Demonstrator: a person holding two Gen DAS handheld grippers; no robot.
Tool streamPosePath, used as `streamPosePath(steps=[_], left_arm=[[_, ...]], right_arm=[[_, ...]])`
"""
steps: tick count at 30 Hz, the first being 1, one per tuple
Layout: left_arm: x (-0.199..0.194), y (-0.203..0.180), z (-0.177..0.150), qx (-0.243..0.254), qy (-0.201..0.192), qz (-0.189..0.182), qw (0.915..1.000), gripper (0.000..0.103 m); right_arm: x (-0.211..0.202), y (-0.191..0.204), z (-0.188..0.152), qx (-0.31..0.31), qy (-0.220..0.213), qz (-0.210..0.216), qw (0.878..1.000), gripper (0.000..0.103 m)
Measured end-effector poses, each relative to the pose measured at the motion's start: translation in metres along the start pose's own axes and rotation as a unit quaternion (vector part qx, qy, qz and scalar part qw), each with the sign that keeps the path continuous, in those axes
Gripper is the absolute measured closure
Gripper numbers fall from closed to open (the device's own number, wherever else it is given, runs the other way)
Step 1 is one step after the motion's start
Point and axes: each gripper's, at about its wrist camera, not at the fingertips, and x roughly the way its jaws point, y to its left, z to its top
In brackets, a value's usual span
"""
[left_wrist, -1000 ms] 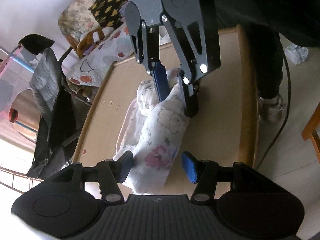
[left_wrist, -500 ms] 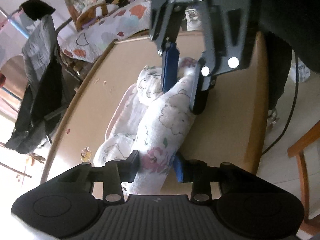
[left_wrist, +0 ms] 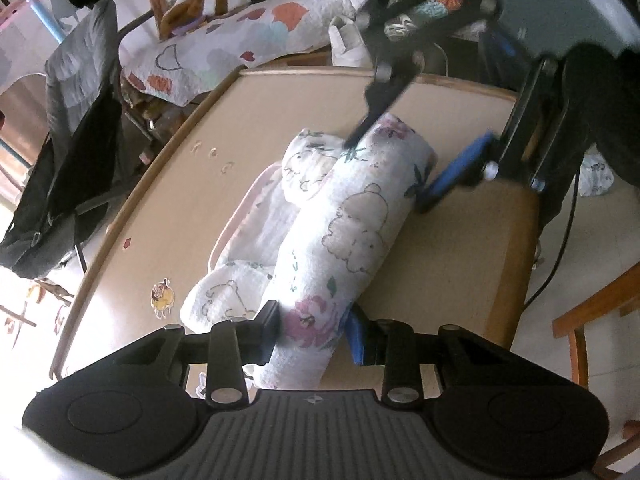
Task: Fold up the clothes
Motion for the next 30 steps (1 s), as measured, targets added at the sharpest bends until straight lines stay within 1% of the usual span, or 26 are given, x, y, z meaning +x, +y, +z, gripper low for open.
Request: streamPosePath(steps=[2,5,8,12,14,16,19,21,24,26,28,30], left_arm=[[-0.001,0.001,0.002,-0.005,0.001,-0.001,1.0,0.068],[-0.005,0.002,0.002,-0.018,-0.001,-0.011,0.9998,0.068],[-0.008,0.003,0.003,-0.031,-0.002,-0.022,0.9993,0.068],[-0.015,-0.001,0.001,-0.054,-0.01,-0.046,0.9975,0.068],[-0.017,-0.007,-0.001,-0.059,-0.013,-0.05,0.9969,0.068],[-0.019,-0.012,-0.002,-0.065,-0.014,-0.054,0.9963,0.067],[-0.023,-0.016,-0.004,-0.076,-0.02,-0.056,0.9953,0.067],[-0.025,-0.018,-0.005,-0.087,-0.024,-0.053,0.9945,0.063],[-0.03,-0.02,-0.008,-0.108,-0.034,-0.03,0.9931,0.062],[-0.035,-0.021,-0.012,-0.13,-0.048,-0.009,0.9903,0.06],[-0.04,-0.022,-0.018,-0.158,-0.063,0.012,0.9854,0.056],[-0.043,-0.022,-0.023,-0.185,-0.077,0.028,0.9793,0.055]], right_arm=[[0.012,-0.004,0.002,0.019,0.022,0.015,0.999,0.064],[0.015,-0.02,0.006,0.075,0.034,0.038,0.996,0.074],[0.011,-0.036,0.007,0.125,0.044,0.074,0.988,0.075],[0.006,-0.055,0.002,0.187,0.058,0.126,0.972,0.077],[0.005,-0.065,-0.001,0.221,0.062,0.152,0.961,0.077],[0.006,-0.073,-0.005,0.259,0.065,0.179,0.947,0.078],[0.007,-0.084,-0.01,0.298,0.07,0.214,0.928,0.078],[0.01,-0.088,-0.012,0.319,0.073,0.236,0.915,0.078],[0.02,-0.098,-0.018,0.349,0.078,0.271,0.894,0.078],[0.02,-0.103,-0.025,0.367,0.083,0.291,0.879,0.078],[0.027,-0.11,-0.03,0.387,0.093,0.315,0.862,0.078],[0.037,-0.113,-0.034,0.398,0.1,0.331,0.85,0.078]])
